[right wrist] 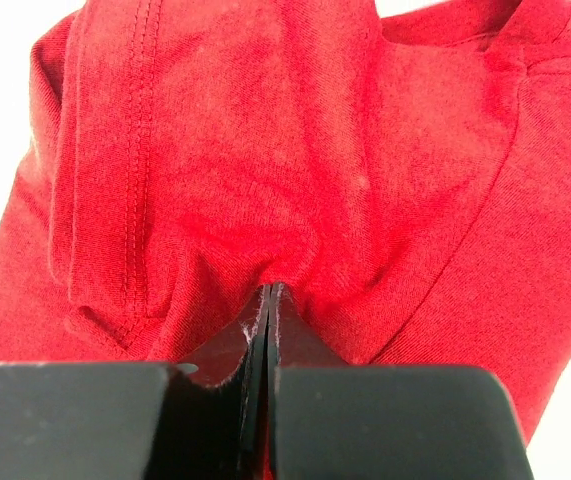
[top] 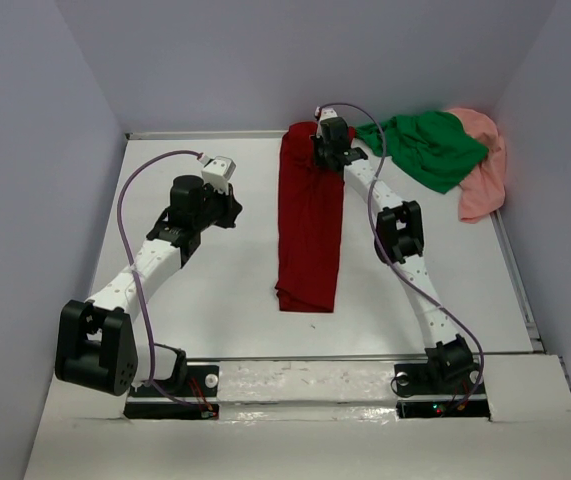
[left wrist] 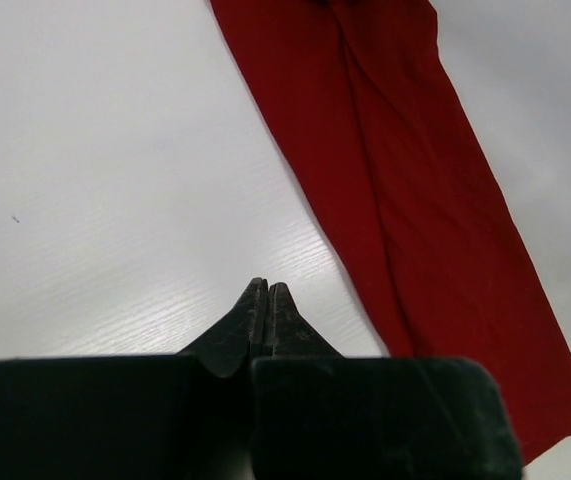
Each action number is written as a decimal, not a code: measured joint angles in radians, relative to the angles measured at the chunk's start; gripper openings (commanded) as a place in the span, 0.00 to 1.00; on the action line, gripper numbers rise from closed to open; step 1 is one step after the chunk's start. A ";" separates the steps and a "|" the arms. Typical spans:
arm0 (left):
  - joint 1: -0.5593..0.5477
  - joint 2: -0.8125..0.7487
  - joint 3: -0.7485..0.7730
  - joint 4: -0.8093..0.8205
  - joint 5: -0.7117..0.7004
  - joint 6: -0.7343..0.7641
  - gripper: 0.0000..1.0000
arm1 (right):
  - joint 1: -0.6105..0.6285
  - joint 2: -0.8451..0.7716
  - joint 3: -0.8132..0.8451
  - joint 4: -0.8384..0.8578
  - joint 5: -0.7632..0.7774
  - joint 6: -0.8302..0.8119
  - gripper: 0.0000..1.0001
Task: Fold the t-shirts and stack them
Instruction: Fold the tshirt
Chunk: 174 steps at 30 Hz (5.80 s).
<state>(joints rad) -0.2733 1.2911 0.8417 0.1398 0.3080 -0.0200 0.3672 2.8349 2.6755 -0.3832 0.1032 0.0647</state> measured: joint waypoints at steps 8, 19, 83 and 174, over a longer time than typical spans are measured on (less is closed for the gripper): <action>0.000 0.000 -0.013 0.017 -0.013 0.001 0.02 | 0.000 -0.072 -0.126 0.046 -0.018 -0.010 0.65; 0.013 -0.014 -0.018 0.027 -0.019 0.000 0.04 | -0.001 -0.676 -0.655 -0.069 -0.171 0.014 0.00; -0.153 0.539 0.206 -0.571 0.655 0.367 0.77 | 0.014 -0.906 -1.394 -0.622 -0.928 -0.296 0.64; -0.295 0.725 0.278 -0.858 0.824 0.618 0.37 | 0.082 -0.890 -1.257 -0.917 -0.983 -0.537 0.57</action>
<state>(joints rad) -0.5686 2.0159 1.1202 -0.7177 1.1324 0.5976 0.4488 1.9446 1.4185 -1.3003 -0.8803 -0.4725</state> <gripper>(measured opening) 0.147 0.569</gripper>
